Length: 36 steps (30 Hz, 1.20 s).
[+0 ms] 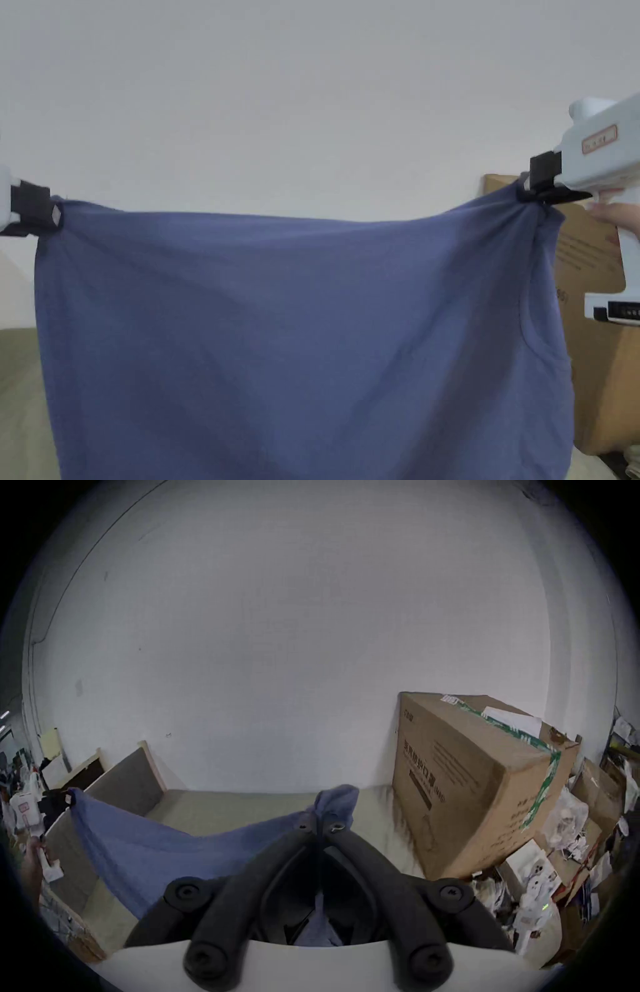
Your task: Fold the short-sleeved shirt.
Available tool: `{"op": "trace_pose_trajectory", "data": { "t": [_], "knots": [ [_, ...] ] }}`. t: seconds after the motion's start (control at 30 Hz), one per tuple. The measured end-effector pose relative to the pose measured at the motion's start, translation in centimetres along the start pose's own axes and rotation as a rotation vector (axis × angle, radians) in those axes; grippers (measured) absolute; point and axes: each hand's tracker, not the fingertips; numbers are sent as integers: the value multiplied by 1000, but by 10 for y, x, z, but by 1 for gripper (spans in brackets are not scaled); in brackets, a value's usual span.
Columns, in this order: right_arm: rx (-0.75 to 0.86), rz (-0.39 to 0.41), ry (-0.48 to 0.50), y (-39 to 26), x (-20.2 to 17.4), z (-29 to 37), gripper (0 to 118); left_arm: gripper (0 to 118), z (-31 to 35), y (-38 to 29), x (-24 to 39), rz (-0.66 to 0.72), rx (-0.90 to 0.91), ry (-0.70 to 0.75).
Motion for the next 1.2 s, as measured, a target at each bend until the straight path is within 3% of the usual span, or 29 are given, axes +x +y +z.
{"op": "trace_pose_trajectory", "data": {
  "t": [0.1,0.3,0.47,0.6,0.8,0.9,0.97,1.2],
  "knots": [
    [16,-2,-17,10,-6,-32,2,0,-33,8,-3,14,24,24],
    [66,73,-97,19,-22,-78,2,0,-80,18,-2,6,70,73],
    [64,43,-73,-3,-23,-109,2,0,-104,-1,-5,4,52,95],
    [-68,34,-59,-80,-15,-139,2,0,-121,-66,-10,16,-94,69],
    [-497,10,-28,-295,12,-154,2,0,-125,-248,-20,39,-539,-14],
    [-693,49,2,-390,25,-129,2,0,-97,-335,-23,92,-711,-28],
    [-775,31,29,-434,32,-97,2,0,-72,-376,-30,97,-788,-34],
    [-846,2,104,-481,53,33,2,0,44,-403,-38,-64,-881,-91]
  ]
}}
